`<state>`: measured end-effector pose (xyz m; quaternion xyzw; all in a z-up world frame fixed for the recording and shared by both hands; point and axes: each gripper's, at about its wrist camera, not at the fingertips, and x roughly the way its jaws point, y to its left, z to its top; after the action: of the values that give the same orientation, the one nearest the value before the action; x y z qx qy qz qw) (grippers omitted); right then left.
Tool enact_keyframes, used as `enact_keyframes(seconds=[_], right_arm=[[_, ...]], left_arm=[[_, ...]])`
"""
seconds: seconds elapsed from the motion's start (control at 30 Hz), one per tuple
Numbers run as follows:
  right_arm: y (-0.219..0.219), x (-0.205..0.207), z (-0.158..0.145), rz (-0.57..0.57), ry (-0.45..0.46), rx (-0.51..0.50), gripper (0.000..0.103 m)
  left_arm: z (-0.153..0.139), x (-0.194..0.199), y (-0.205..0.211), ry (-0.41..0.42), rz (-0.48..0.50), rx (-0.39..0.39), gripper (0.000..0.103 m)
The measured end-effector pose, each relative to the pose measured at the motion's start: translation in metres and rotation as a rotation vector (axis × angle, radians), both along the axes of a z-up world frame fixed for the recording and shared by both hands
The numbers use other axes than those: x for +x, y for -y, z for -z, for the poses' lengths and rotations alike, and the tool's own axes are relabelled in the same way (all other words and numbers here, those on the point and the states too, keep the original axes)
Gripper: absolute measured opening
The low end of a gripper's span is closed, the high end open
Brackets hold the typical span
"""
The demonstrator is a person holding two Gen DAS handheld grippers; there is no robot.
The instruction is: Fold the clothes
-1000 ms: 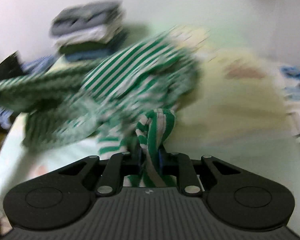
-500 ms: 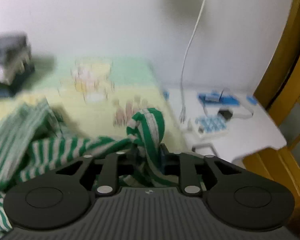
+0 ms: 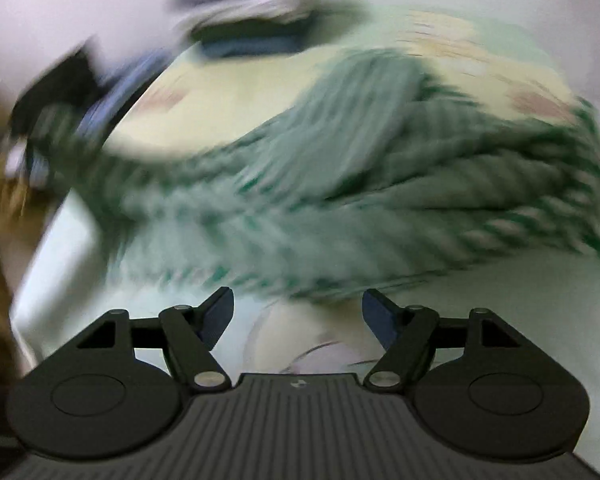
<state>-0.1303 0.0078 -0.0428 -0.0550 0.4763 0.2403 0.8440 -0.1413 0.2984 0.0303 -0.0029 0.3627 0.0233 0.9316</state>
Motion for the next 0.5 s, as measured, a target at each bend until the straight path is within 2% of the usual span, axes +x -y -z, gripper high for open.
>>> enact_keyframes(seconds=[0.1,0.2,0.27,0.37,0.4,0.43,0.5], right_arm=[[-0.046,-0.021,0.010,-0.149,0.097,-0.069,0.074],[-0.081,-0.029,0.020,-0.247,0.213,-0.134,0.074],[-0.096,-0.028,0.028,-0.276,0.268,-0.174,0.074],[-0.106,-0.019,0.041,-0.285,0.267,-0.208,0.073],[-0.106,-0.016,0.043,-0.273,0.262,-0.201,0.068],[-0.102,-0.012,0.042,-0.238,0.255,-0.184,0.047],[-0.086,0.000,0.032,-0.167,0.217,-0.134,0.027]], left_arm=[[-0.005,0.004,0.006,0.014,0.009,0.013,0.017],[-0.005,0.005,0.008,0.015,0.009,0.015,0.017],[-0.006,0.004,0.006,0.013,0.002,0.005,0.017],[-0.010,0.003,0.000,0.024,-0.014,-0.016,0.017],[-0.012,0.002,-0.002,0.030,-0.020,-0.022,0.017],[-0.014,0.001,-0.003,0.036,-0.026,-0.028,0.017],[-0.020,-0.001,-0.005,0.054,-0.035,-0.037,0.017]])
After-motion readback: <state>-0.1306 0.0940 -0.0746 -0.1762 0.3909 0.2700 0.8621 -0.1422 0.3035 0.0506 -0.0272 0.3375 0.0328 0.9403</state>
